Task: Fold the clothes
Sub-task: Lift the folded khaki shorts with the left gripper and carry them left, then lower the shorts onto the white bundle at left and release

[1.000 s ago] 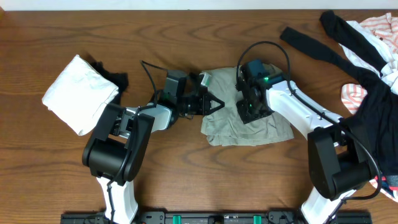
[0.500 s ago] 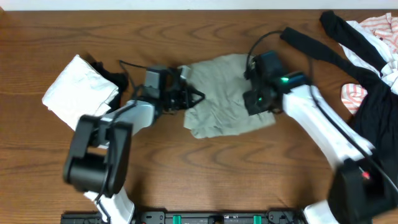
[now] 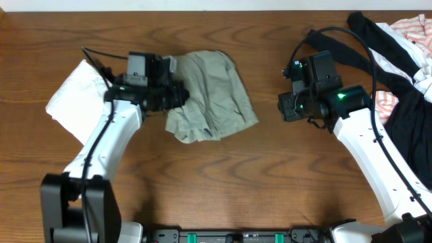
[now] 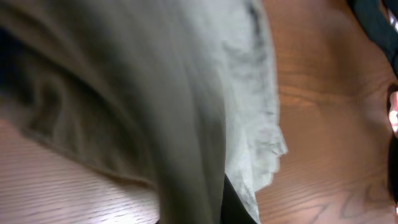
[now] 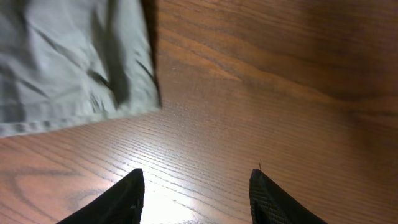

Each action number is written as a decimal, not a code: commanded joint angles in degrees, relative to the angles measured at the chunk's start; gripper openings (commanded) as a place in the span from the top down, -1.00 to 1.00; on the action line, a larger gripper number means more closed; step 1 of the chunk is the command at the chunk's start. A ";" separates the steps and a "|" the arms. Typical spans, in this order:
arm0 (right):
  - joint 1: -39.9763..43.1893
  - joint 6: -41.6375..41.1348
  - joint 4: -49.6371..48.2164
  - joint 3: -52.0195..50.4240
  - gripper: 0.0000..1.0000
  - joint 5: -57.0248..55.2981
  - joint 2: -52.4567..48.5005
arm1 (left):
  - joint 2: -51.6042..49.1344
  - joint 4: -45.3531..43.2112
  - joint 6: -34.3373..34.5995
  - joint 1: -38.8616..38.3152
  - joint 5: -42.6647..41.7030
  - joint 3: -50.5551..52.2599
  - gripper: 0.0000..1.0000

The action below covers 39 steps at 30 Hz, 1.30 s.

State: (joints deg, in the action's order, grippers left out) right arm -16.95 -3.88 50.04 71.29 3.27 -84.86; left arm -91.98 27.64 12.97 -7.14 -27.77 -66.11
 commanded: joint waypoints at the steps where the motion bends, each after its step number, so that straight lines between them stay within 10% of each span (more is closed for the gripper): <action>1: 0.50 -0.33 0.11 0.33 -0.05 0.17 0.74 | 2.38 4.37 -4.68 1.38 3.08 -5.68 0.88; 39: 0.50 -0.13 0.92 0.33 -0.06 -0.02 0.74 | 5.62 20.13 -9.05 28.33 7.08 -24.02 0.88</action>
State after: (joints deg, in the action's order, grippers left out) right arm -16.95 -3.88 50.76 71.29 3.25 -84.86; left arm -88.07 47.86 3.18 18.59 -20.78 -88.01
